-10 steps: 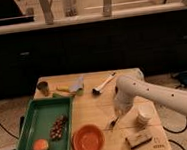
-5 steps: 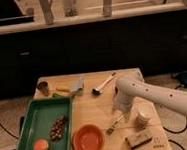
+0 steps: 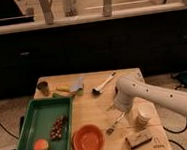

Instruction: Place fork in table surface

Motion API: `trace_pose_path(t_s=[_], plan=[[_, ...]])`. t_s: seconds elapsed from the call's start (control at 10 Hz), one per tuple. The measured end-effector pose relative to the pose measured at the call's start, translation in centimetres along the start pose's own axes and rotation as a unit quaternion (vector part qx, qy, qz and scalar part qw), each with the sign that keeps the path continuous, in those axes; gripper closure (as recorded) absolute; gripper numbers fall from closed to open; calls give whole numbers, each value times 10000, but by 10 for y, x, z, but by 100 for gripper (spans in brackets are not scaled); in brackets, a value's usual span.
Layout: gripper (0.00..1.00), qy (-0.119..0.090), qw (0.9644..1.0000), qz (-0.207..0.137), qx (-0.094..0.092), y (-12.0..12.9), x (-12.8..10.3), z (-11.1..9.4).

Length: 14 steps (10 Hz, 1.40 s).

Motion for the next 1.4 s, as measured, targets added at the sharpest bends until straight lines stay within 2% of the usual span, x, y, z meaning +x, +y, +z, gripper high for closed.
trace_pose_path(t_s=[0.4,1.4], plan=[[20,-55,9999,-64,150,-1,1,-3],[20,-62,9998,-78,149,-2,0,-2]])
